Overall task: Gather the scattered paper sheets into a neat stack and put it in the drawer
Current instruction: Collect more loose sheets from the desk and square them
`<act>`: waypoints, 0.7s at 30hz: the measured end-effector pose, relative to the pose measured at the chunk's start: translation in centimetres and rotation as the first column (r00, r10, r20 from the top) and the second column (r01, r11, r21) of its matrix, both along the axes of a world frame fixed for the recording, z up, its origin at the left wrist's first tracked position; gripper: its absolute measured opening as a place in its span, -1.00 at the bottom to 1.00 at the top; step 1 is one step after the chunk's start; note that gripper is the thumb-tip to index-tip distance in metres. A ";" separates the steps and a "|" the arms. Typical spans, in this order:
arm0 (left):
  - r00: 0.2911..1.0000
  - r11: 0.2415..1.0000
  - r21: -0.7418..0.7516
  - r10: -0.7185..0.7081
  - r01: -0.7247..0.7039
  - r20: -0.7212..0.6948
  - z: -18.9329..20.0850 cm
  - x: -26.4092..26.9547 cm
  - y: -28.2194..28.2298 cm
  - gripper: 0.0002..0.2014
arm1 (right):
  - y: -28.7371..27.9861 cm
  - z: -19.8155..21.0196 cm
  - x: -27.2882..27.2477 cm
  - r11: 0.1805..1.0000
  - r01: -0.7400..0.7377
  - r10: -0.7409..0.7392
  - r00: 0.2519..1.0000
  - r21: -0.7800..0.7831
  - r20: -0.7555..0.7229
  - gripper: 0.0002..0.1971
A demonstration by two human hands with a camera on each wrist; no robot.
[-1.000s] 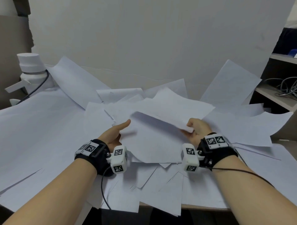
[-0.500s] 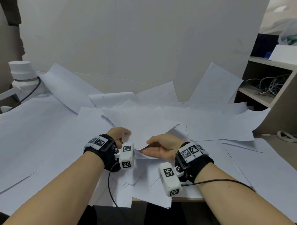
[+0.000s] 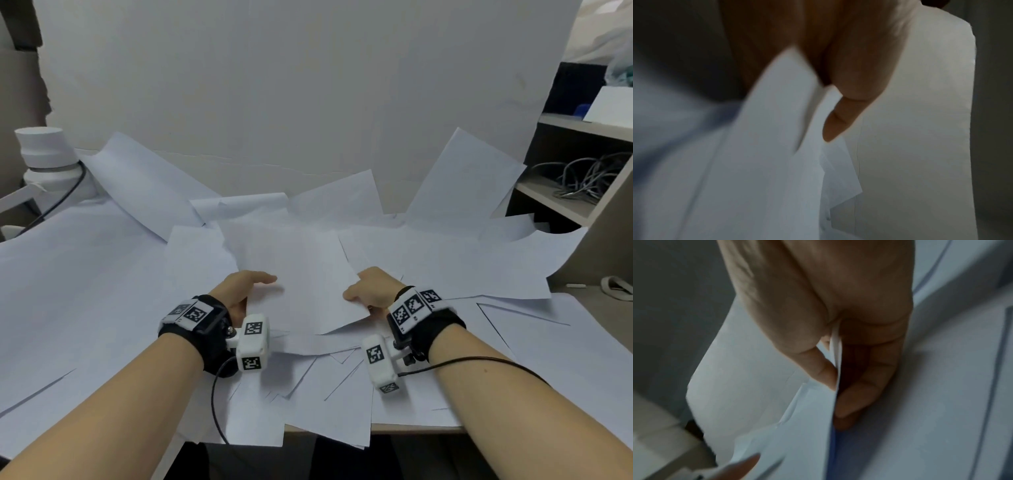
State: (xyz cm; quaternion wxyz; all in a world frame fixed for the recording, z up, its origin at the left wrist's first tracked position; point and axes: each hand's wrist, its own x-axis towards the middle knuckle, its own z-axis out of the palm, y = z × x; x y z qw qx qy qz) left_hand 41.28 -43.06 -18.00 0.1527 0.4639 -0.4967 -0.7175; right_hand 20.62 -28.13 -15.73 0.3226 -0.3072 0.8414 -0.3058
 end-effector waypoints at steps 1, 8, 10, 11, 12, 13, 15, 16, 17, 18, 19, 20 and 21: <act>1.000 0.999 -0.035 0.012 -0.012 0.013 -0.2 -0.4 -0.3 -0.39 | -0.4 -0.2 0.1 0.999 -0.037 0.037 0.999 0.022 -0.022 -0.85; 0.998 0.965 -0.259 0.025 -0.038 -0.053 0.1 1.2 -1.0 -0.77 | -0.2 0.5 -3.9 0.956 0.223 -0.231 0.973 -0.190 -0.020 -0.72; 0.992 0.962 -0.267 0.028 -0.060 -0.123 0.3 2.5 -1.4 -0.78 | -0.2 1.2 -5.5 0.951 0.242 -0.262 0.961 -0.192 -0.087 -0.49; 0.988 0.961 -0.269 0.026 -0.066 -0.151 0.4 3.1 -1.6 -0.77 | -0.1 1.6 -5.9 0.960 0.219 -0.236 0.968 -0.174 -0.083 -0.28; 0.985 0.960 -0.270 0.020 -0.068 -0.174 0.4 3.5 -2.0 -0.74 | -0.2 2.0 -6.1 0.966 0.195 -0.204 0.978 -0.170 -0.039 -0.11; 0.981 0.962 -0.266 0.009 -0.060 -0.192 0.4 3.8 -2.4 -0.69 | -0.3 2.4 -6.0 0.969 0.175 -0.173 0.985 -0.174 0.029 0.01; 0.975 0.965 -0.258 -0.015 -0.044 -0.222 0.7 4.2 -2.9 -0.67 | -0.8 3.0 -6.3 0.969 0.136 -0.102 0.981 -0.205 0.166 0.03; 0.972 0.965 -0.258 -0.025 -0.038 -0.234 1.0 4.2 -3.0 -0.69 | -1.1 3.3 -6.2 0.967 0.118 -0.064 0.970 -0.226 0.235 -0.07; 0.969 0.967 -0.255 -0.037 -0.027 -0.245 1.1 4.3 -3.1 -0.69 | -1.3 3.7 -6.1 0.961 0.105 -0.023 0.953 -0.257 0.302 -0.21; 0.967 0.968 -0.252 -0.046 -0.019 -0.249 1.2 4.4 -3.2 -0.68 | -1.6 3.9 -6.0 0.952 0.108 -0.001 0.937 -0.288 0.349 -0.32; 0.964 0.970 -0.245 -0.057 -0.009 -0.260 1.2 4.5 -3.4 -0.66 | -1.9 3.9 -6.0 0.941 0.117 0.011 0.927 -0.318 0.374 -0.43; 0.960 0.972 -0.236 -0.064 -0.003 -0.274 1.3 4.6 -3.5 -0.61 | -2.2 3.9 -6.0 0.926 0.132 0.018 0.921 -0.355 0.390 -0.57; 0.954 0.975 -0.221 -0.069 0.002 -0.292 1.2 4.7 -3.7 -0.52 | -2.5 3.9 -5.9 0.908 0.153 0.020 0.914 -0.389 0.406 -0.71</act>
